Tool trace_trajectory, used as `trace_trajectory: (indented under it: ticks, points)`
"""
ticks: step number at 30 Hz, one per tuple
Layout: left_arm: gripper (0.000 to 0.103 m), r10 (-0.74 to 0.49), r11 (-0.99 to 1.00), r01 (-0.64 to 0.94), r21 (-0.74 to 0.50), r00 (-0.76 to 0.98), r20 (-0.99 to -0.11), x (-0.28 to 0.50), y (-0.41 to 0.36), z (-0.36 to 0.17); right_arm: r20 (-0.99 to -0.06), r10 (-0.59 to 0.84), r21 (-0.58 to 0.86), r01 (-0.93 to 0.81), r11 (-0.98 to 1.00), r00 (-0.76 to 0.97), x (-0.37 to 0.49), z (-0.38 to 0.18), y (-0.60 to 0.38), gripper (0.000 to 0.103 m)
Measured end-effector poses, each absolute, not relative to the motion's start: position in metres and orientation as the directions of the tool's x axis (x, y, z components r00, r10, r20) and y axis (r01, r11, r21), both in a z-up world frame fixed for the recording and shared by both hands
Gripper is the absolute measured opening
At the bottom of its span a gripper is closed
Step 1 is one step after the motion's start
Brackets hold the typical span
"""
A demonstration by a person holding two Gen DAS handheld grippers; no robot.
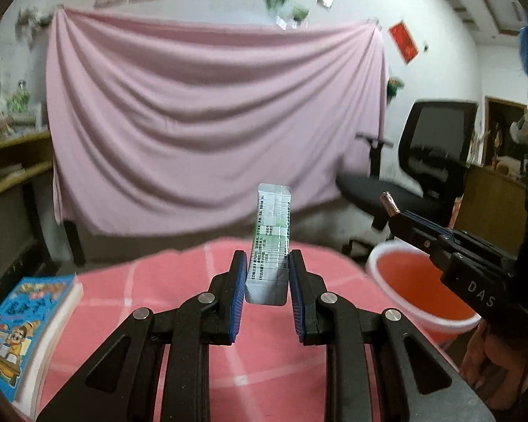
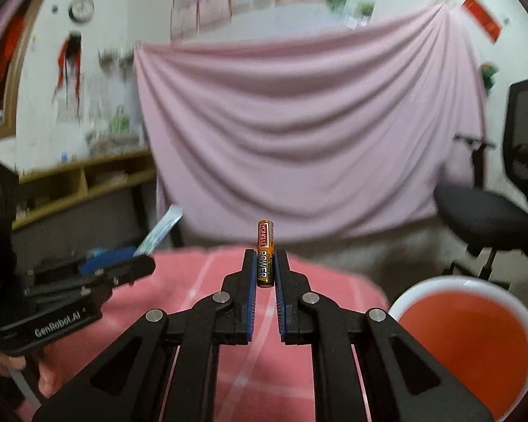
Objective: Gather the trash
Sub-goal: 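Lift the paper strip and orange battery and carry both over the bucket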
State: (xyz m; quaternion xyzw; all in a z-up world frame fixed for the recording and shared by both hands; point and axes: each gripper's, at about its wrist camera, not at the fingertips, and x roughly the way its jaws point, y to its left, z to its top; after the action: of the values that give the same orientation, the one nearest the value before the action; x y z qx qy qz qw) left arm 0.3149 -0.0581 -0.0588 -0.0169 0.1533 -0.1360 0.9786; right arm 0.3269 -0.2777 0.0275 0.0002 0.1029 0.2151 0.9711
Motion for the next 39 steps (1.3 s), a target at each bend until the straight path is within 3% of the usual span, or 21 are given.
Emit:
trace_trajectory:
  ticks: [5,14,27,39]
  points:
    - [0.020,-0.298,0.954,0.294,-0.051,0.935,-0.192,0.297,-0.088,-0.043,-0.080,0.378,0.073,-0.373,0.925,0.922,0.311,0.042,-0.309,0.008]
    - [0.020,-0.392,0.917,0.400,-0.001,0.897,-0.204,0.303,-0.148,-0.028,-0.054,0.275,0.148,-0.264,0.953,0.960,0.308,0.053,-0.371,0.008]
    - [0.020,-0.477,0.868,0.494,-0.047,0.804,-0.354,0.334,-0.236,-0.029,-0.167,0.174,0.334,-0.111,0.936,0.970,0.323,0.041,-0.450,0.008]
    - [0.020,-0.500,0.846,0.526,-0.091,0.721,-0.479,0.354,-0.271,-0.045,-0.297,0.169,0.404,-0.037,0.914,0.940,0.341,0.021,-0.478,0.009]
